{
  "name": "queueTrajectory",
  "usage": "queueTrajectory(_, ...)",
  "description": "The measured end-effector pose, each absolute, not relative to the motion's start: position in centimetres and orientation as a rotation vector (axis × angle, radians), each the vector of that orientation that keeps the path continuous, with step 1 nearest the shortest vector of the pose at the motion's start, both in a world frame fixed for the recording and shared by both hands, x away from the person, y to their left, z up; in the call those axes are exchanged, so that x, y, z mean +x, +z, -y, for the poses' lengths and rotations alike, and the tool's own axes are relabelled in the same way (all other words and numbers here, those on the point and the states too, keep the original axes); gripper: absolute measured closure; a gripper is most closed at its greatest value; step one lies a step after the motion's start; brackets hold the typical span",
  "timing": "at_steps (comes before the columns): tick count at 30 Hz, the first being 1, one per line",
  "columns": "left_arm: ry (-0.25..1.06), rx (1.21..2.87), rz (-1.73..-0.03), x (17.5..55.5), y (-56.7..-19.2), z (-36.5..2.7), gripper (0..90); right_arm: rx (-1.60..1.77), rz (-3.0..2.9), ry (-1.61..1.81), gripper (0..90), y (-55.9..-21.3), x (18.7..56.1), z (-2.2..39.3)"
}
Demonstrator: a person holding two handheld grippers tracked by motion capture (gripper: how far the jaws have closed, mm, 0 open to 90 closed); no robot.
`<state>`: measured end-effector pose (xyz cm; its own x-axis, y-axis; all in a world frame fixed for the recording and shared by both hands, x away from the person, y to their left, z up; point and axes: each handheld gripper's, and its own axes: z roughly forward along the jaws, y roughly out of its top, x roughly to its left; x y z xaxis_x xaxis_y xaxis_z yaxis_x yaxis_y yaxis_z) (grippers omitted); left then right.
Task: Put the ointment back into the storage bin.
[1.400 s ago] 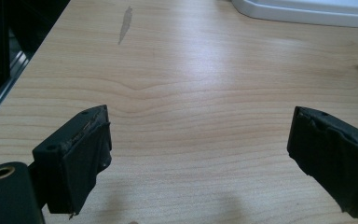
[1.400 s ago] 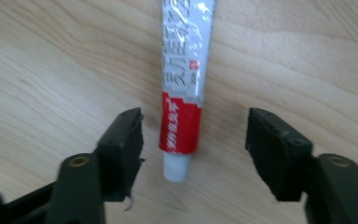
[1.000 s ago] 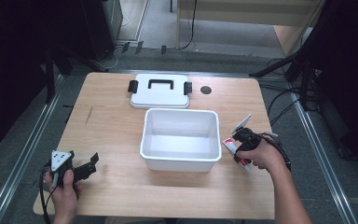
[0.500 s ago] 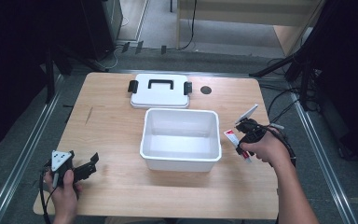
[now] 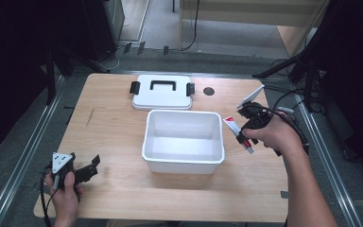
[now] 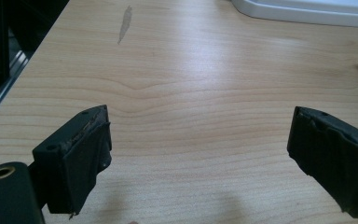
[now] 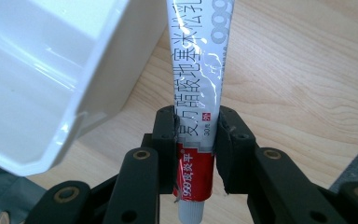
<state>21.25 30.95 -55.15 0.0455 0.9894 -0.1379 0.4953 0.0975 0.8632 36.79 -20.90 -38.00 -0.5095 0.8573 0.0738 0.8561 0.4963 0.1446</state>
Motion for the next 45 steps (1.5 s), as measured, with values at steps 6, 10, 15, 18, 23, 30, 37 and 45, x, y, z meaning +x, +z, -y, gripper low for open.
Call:
queueTrajectory(6, 0.768, 1.508, -1.565, 21.3, -55.1, -31.0, 7.0, 1.528, -2.695, 0.277, 72.5, -35.6, 36.9, 19.7)
queueTrajectory(10, 0.768, 1.51, -1.566, 21.3, -55.1, -31.0, 7.0, 1.499, -2.71, 0.295, 72.5, -34.7, 36.9, 18.7)
queueTrajectory(15, 0.767, 1.51, -1.565, 21.3, -55.1, -31.0, 7.0, 1.46, -2.742, 0.316, 72.5, -34.4, 36.8, 16.8)
queueTrajectory(18, 0.767, 1.51, -1.565, 21.3, -55.1, -31.0, 7.0, 1.446, -2.764, 0.309, 72.5, -34.5, 36.8, 15.6)
queueTrajectory(23, 0.765, 1.51, -1.565, 21.3, -55.1, -31.0, 7.0, 1.399, -2.798, 0.309, 72.5, -34.8, 37.1, 13.6)
queueTrajectory(30, 0.763, 1.505, -1.566, 21.3, -55.2, -31.0, 7.0, 1.356, -2.832, 0.302, 72.5, -35.9, 37.4, 11.8)
queueTrajectory(37, 0.762, 1.504, -1.566, 21.3, -55.2, -31.0, 7.0, 1.338, -2.854, 0.282, 72.4, -37.5, 37.8, 11.0)
queueTrajectory(45, 0.762, 1.504, -1.567, 21.3, -55.2, -31.0, 7.0, 1.349, -2.857, 0.252, 72.4, -39.8, 38.3, 10.8)
